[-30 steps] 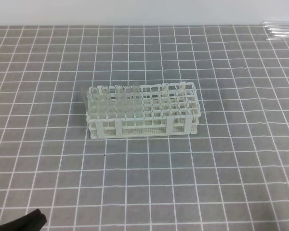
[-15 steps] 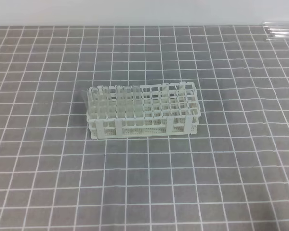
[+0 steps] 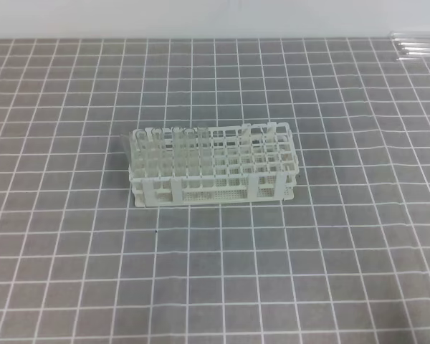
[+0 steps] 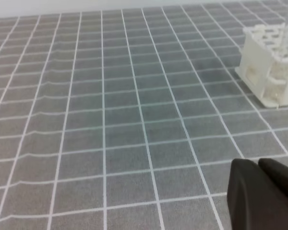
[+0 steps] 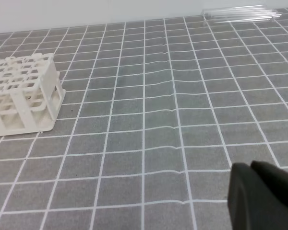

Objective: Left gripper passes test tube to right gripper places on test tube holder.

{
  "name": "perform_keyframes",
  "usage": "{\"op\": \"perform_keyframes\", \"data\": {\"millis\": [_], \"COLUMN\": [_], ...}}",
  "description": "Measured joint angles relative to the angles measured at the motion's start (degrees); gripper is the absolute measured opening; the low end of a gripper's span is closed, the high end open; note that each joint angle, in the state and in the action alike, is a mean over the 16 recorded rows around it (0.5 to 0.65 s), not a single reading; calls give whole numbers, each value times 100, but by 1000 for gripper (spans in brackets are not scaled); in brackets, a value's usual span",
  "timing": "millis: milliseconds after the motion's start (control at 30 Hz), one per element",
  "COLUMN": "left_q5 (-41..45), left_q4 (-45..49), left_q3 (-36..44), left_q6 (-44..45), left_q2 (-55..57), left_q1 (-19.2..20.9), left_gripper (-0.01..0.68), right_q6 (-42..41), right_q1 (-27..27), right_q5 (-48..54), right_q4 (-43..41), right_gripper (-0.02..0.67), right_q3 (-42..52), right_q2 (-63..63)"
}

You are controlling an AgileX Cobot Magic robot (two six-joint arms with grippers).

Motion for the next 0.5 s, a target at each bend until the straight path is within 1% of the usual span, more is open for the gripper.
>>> {"op": "perform_keyframes", "data": {"millis": [500], "left_q5": [177], "left_q4": [786], "left_q3": [-24], "left_q6": [-1337], "left_q2": [62], "left_q1": [0], "left_gripper": [-1], "right_q6": [-10], "right_q1": [0], "right_q5": [-1], "right_q4": [0], "right_gripper": [-13], "right_q3": [0], "right_q2": [0]}}
